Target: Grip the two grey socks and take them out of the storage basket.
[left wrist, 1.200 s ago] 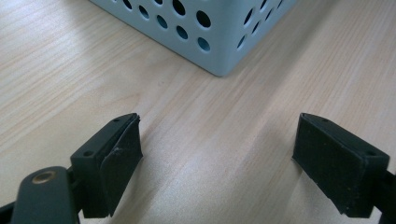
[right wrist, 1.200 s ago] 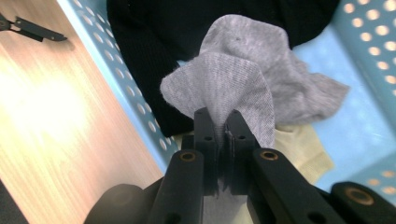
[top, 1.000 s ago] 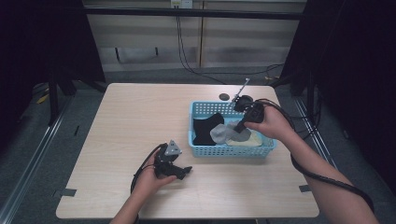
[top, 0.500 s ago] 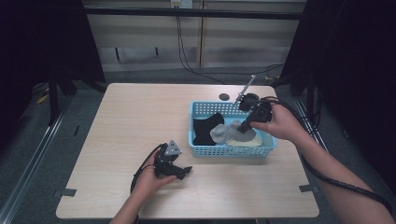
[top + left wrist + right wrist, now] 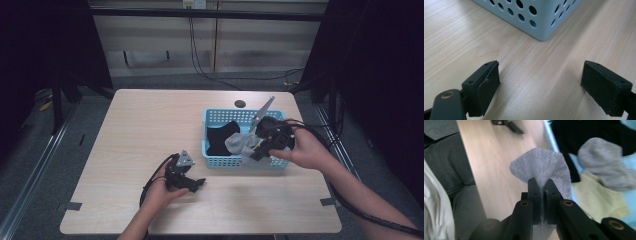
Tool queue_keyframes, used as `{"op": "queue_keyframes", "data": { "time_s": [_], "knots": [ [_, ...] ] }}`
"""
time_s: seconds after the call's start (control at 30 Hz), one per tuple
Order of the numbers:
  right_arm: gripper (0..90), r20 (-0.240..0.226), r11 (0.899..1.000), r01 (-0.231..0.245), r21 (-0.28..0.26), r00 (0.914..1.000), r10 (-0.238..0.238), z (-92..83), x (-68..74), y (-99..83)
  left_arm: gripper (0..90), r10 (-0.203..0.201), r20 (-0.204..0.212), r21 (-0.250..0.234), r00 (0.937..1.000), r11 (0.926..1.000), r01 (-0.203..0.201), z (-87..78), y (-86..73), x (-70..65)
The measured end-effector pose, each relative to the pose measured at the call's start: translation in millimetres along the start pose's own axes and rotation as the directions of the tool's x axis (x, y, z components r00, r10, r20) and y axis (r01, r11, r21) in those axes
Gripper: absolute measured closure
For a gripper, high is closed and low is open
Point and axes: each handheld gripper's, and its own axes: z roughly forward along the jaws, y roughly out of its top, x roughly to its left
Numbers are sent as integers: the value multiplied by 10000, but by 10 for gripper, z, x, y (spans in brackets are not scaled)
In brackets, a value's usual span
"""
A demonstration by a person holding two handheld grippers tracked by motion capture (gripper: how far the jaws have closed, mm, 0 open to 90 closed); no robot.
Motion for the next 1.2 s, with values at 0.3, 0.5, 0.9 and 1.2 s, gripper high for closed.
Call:
{"op": "queue_keyframes", "data": {
  "time_s": [0.3, 0.5, 0.9, 1.2],
  "knots": [
    [859, -714, 9976, 118, 686, 9974, -68, 530, 117, -114, 146, 52, 19, 80, 10000, 10000, -52, -5, 0, 3],
    [859, -870, 9954, 232, 933, 9961, -151, 781, 109, -119, 146, 56, 30, 68, 10000, 10000, -56, -4, 0, 4],
    [808, -997, 9892, 350, 1420, 9948, -209, 1125, 91, -34, 146, 51, 29, 69, 10000, 10000, -51, -4, 0, 4],
    [619, -1095, 9887, 304, 1467, 9939, -143, 1097, 106, -15, 146, 53, 20, 79, 10000, 10000, -53, -5, 0, 3]
  ]
}}
